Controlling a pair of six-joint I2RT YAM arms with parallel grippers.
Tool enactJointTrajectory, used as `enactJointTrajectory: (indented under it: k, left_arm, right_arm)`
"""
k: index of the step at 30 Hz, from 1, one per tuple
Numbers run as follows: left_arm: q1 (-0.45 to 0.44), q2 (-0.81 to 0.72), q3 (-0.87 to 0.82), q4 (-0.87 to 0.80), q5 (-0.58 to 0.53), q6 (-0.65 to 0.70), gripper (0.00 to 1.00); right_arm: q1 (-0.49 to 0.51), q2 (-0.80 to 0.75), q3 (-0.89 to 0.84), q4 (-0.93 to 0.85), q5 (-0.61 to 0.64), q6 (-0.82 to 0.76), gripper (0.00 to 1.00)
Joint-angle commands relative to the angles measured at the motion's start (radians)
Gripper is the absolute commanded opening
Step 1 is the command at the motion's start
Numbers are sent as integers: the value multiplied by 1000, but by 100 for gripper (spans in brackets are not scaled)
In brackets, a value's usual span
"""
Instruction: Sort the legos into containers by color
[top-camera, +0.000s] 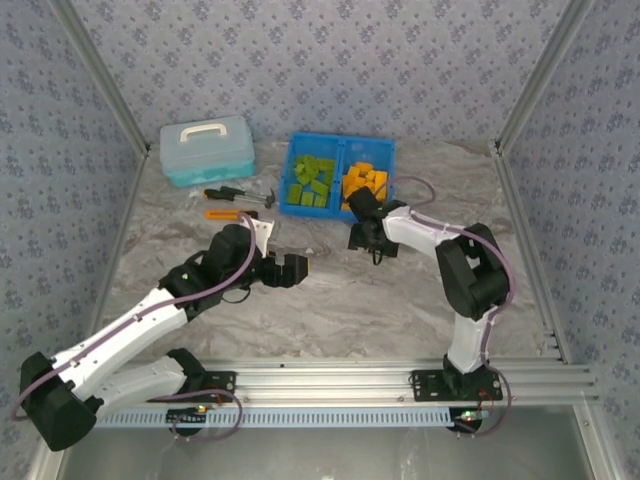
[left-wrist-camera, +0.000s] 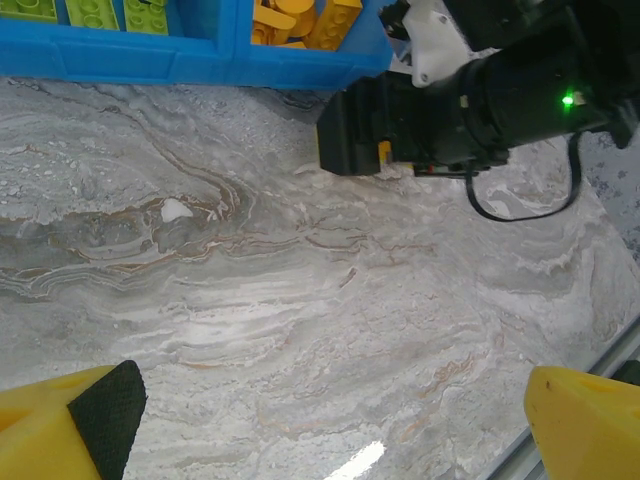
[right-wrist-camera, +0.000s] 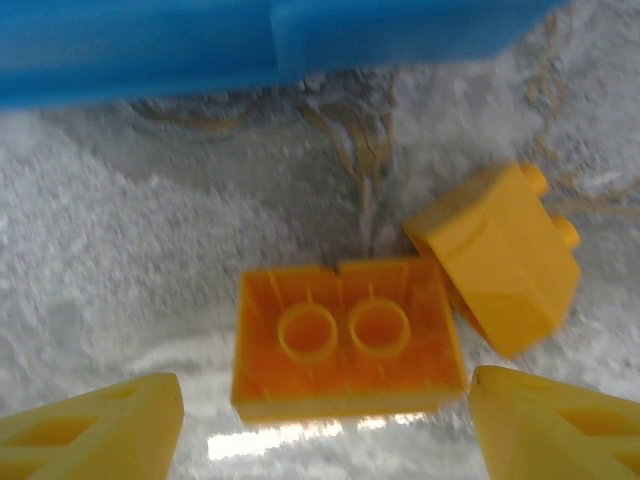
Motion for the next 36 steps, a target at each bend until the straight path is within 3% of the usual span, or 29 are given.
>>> enactJointTrajectory:
  k: [1, 12, 18, 22, 26, 32, 36]
  left_arm:
    - [-6, -17, 29, 15, 8, 5, 99]
    - [-6, -26, 24, 10, 2, 7, 99]
    - [-6, -26, 28, 10, 1, 5, 99]
    - [-7, -23, 28, 22, 1, 4, 99]
    - [-6, -15, 38, 26, 5, 1, 99]
    - [-10, -22, 54, 3, 5, -3, 99]
    - [-13, -34, 48, -2, -4, -5, 99]
  right_arm:
    - [-8, 45, 46, 7, 54, 38, 74]
    - [-9, 53, 51, -20, 62, 21, 45]
    - [14, -166, 28, -32, 37, 16, 41]
    - [4, -234, 119, -32, 67, -35, 41]
    - [-37, -99, 333, -56, 89, -133, 41]
    - [-122, 243, 759, -157, 53, -198, 41]
    - [-149, 469, 1090, -268, 36, -251, 49]
